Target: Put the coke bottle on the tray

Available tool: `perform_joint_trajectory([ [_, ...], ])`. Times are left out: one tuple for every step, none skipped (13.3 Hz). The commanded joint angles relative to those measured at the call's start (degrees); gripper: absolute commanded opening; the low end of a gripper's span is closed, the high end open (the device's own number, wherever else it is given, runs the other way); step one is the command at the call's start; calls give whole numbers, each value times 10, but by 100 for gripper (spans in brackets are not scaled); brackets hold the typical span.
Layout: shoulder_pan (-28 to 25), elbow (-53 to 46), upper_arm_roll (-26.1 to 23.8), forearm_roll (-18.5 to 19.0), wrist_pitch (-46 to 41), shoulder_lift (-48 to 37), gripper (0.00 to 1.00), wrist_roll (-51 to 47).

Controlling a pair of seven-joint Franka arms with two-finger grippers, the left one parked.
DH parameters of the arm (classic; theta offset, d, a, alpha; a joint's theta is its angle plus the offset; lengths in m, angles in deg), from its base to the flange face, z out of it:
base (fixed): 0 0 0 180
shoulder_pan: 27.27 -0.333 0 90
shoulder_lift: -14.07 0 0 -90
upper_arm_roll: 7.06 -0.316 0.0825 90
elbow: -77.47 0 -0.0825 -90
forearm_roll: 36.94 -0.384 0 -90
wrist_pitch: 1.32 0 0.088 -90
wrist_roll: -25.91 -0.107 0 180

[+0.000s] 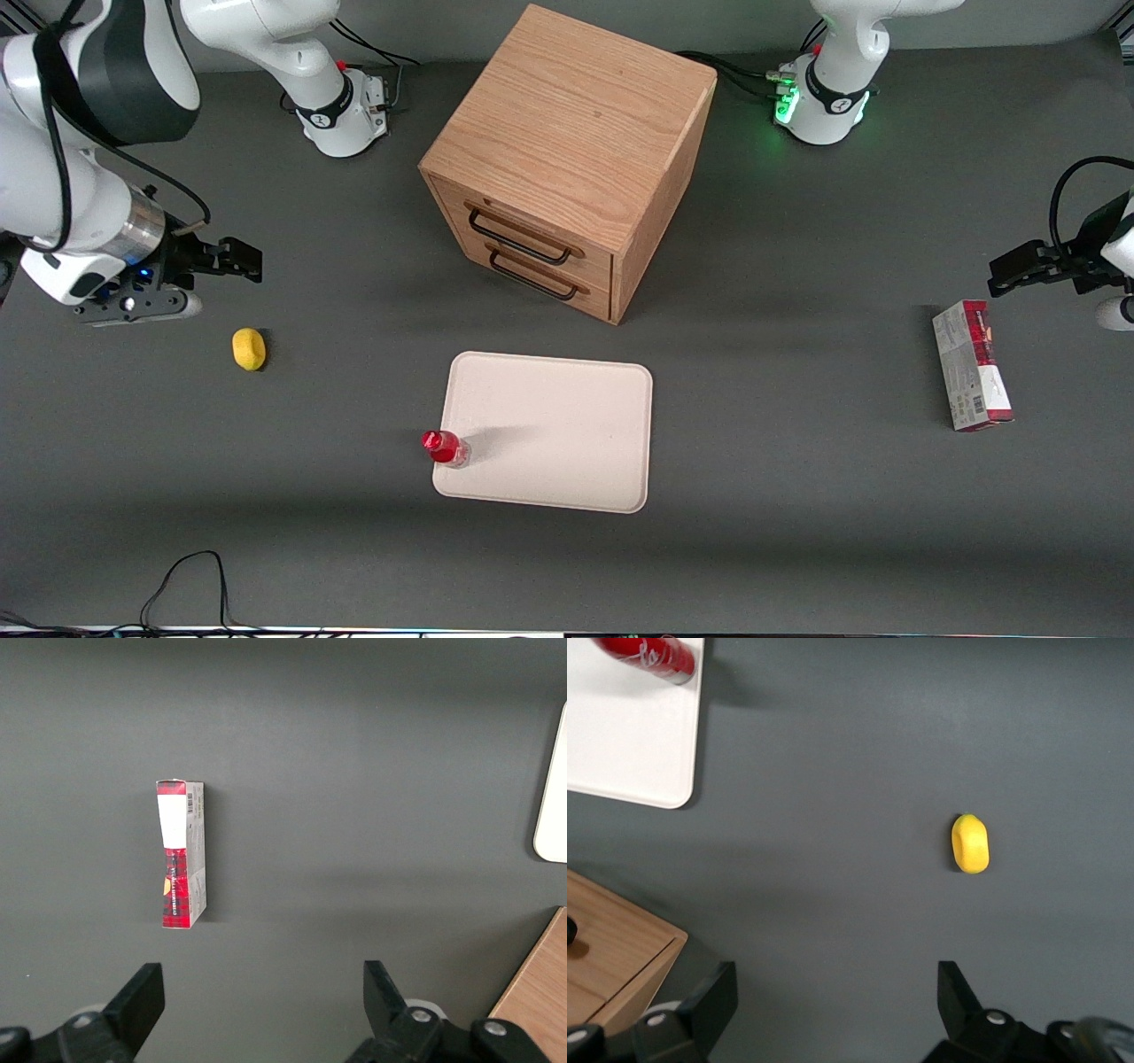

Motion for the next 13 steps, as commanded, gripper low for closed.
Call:
perform_joint_trajectory([
  [5,-8,3,-9,-21,-12,100,19],
  [51,-18,-41,-11,-36,-11,100,24],
  [88,-28,-85,-11,-49,-11,100,27],
  [98,-31,-97,-11,-51,-11,100,27],
  [97,-34,-98,-11,-51,-11,100,24],
  [97,-40,-96,-11,-57,-10,100,27],
  [96,-48,-95,-11,-62,-8,100,28],
  [93,-58,-92,-11,-67,-6,100,28],
  [87,-68,-88,-11,-72,-2,100,27],
  [84,-70,-85,-12,-76,-2,100,27],
  [84,-72,-85,-14,-79,-1,100,27],
  [84,-73,-85,-21,-80,-1,100,27],
  [84,-72,-85,-25,-80,-1,100,19],
])
